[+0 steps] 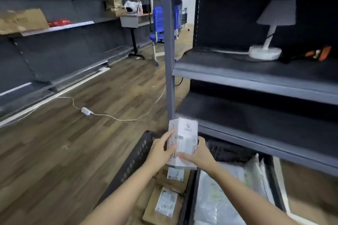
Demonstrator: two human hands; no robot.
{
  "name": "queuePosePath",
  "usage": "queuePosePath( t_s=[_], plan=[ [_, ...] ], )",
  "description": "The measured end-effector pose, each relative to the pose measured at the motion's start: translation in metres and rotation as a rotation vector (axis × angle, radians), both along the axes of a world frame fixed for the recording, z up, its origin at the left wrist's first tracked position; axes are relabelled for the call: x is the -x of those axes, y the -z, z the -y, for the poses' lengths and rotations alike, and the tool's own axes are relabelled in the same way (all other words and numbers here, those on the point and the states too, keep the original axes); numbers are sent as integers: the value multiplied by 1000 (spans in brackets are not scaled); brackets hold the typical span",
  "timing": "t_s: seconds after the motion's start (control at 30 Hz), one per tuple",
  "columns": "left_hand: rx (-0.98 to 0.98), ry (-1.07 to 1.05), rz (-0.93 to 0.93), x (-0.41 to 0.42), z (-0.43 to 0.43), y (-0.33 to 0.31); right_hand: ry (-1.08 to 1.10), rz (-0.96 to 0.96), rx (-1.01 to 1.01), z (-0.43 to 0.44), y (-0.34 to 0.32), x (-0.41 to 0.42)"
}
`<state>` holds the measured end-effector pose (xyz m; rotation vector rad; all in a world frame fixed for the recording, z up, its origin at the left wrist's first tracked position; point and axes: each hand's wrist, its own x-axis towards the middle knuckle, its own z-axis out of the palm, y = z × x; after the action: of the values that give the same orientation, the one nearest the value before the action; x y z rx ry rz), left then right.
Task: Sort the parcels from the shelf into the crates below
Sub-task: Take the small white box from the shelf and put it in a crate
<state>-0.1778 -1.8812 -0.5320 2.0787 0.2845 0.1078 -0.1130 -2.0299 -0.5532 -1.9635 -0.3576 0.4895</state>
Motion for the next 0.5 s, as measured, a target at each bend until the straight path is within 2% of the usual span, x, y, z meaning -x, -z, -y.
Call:
queuePosePath(
  t_s=[0.13, 0.23, 0.4, 0.43, 0.5],
  plan=[
    [157, 76, -89, 16, -14, 83, -85, 0, -104, -9, 82, 14],
    [136, 74, -67, 33, -23, 132, -128, 42, -28, -9, 124, 25],
    [-273, 155, -268, 64, -41, 165, -70, 383, 339, -3, 151, 42],
    [-324, 196, -308, 71, -45, 165, -135, 425, 381, -2, 149, 48],
    [-412, 282, -394, 81, -50, 159, -311, 384, 399, -5, 147, 59]
  ],
)
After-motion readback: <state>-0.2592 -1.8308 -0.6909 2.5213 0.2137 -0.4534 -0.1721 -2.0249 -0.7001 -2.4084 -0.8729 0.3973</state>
